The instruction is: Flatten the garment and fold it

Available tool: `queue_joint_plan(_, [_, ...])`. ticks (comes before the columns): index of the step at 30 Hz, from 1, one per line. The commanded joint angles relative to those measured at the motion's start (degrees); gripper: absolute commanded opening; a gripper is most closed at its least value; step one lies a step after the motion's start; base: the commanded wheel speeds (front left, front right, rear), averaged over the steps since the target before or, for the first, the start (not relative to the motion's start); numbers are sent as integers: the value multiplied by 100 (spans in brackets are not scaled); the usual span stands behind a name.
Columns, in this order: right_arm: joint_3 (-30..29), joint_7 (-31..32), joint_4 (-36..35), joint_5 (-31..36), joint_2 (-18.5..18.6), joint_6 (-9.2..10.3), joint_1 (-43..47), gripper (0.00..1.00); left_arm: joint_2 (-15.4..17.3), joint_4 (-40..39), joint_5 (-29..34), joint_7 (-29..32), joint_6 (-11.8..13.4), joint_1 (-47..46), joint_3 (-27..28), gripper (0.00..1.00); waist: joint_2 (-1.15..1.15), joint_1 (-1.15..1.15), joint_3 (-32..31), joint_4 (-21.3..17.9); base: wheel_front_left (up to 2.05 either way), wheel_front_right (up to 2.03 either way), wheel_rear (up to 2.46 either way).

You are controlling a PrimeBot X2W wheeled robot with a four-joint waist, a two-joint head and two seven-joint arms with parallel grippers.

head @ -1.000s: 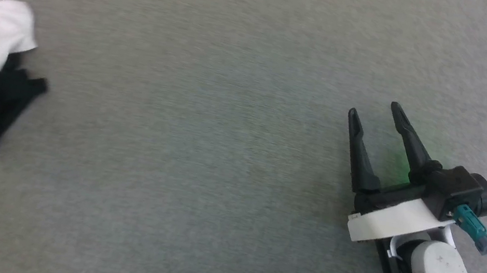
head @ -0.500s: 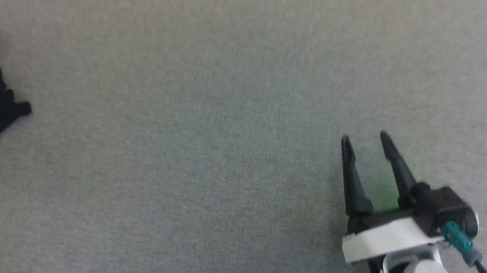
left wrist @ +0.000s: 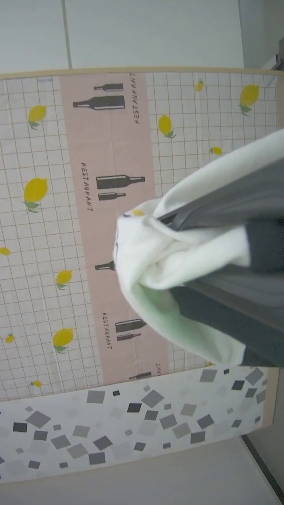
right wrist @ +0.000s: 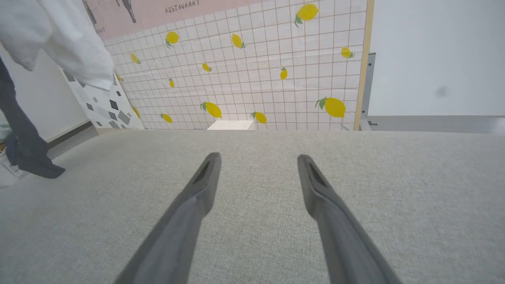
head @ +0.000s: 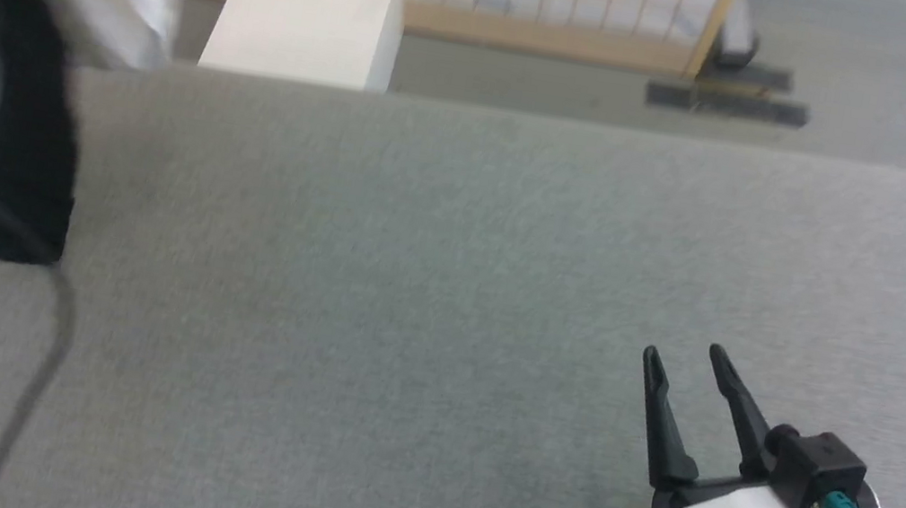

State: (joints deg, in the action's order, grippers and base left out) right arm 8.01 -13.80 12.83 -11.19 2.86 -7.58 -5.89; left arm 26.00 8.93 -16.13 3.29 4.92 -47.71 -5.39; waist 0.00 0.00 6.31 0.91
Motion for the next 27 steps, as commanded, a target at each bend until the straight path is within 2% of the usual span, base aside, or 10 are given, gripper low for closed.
queue_joint_plan(1, [5, -19, -25, -35, 2, 9, 79, 100, -218, 36, -34, -103, -72, -150, -144, 0, 0, 0, -538, -564, 0, 0, 0])
queue_joint_plan(8, [-82, 101, -151, 26, 2, 9, 268, 100, -1402, 324, -372, -367, -360, -248, -940, 0, 0, 0, -593, -1121, 0, 0, 0])
queue_joint_plan(12, [-143, 174, -242, 28, 2, 9, 378, 100, -1876, 696, -541, -221, -530, 140, -1423, 0, 0, 0, -557, -1343, 0, 0, 0])
queue_joint_plan(18, [-127, 224, -333, -7, 2, 9, 395, 100, -2188, 1602, -992, 697, -792, 1187, -2202, 0, 0, 0, -457, -1522, 0, 0, 0])
queue_joint_plan(24, [-103, 283, -362, -5, 2, 9, 382, 100, -2275, 2335, -1454, 1841, -1039, 2119, -2997, 0, 0, 0, -417, -1495, 0, 0, 0])
queue_joint_plan(25, [-82, 309, -363, -1, 2, 9, 387, 100, -2293, 2381, -1713, 2052, -1100, 2439, -3200, 99, 0, 0, -424, -1400, 0, 0, 0])
queue_joint_plan(27, [-54, 326, -366, 1, 2, 9, 392, 100, -2300, 2334, -1901, 2116, -1123, 2614, -3258, 100, 0, 0, -439, -1331, 0, 0, 0])
